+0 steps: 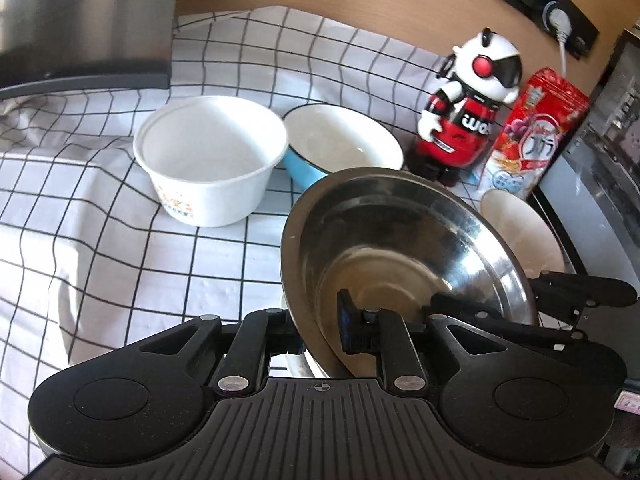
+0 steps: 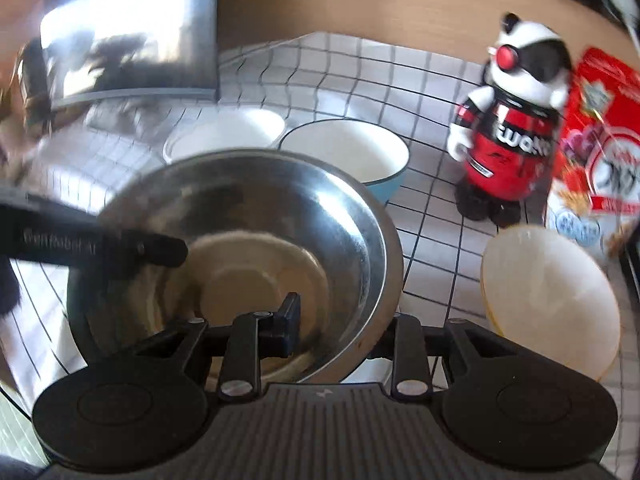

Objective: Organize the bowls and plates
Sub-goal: 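Lower the steel bowl into the white bowl with both tools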

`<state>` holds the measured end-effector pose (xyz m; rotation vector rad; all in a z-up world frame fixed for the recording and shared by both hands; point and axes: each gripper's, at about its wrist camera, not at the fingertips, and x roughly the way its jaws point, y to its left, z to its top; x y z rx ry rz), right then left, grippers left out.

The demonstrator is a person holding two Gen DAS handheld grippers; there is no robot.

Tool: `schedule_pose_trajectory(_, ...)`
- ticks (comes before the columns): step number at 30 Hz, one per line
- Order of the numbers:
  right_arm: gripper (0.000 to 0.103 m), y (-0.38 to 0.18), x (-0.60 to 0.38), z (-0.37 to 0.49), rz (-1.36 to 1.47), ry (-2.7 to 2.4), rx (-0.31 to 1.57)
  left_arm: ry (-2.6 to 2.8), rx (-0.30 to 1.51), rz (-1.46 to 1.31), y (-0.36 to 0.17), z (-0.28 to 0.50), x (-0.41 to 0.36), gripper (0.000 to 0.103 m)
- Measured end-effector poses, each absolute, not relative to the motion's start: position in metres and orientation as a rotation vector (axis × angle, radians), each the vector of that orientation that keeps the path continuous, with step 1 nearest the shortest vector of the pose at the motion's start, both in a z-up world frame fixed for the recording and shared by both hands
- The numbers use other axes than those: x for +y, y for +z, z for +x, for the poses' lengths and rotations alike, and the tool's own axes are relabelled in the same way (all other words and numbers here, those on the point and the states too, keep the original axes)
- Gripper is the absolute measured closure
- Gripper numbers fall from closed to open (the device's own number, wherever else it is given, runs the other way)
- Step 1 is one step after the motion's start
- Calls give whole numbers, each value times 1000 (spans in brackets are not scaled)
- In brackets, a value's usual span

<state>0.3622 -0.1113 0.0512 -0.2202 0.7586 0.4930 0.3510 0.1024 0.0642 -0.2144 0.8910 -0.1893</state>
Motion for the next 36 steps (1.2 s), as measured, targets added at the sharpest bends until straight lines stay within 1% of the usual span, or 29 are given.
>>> schedule_pose_trajectory(10,74,42,-127,371,-218,509,774,-165,923,-239,52,352,87,86)
schedule_pose_trajectory(19,76,37,-123,370,-226,509,794,-202,981,-359,46,361,107,86)
schedule_pose_trajectory(26,76,38,-121,372,-246,505,819,-216,1028,-428,60,365,124,84)
schedule_pose_trajectory(28,76,38,-120,372,-244,503,824,-190,1019,-377,66,365,123,79)
schedule_pose_trajectory(33,76,39,-126,375,-199,498,842,-177,1028,-361,66,365,125,82)
schedule_pose_trajectory(36,76,41,-127,375,-183,501,861,-175,1034,-354,64,364,124,83)
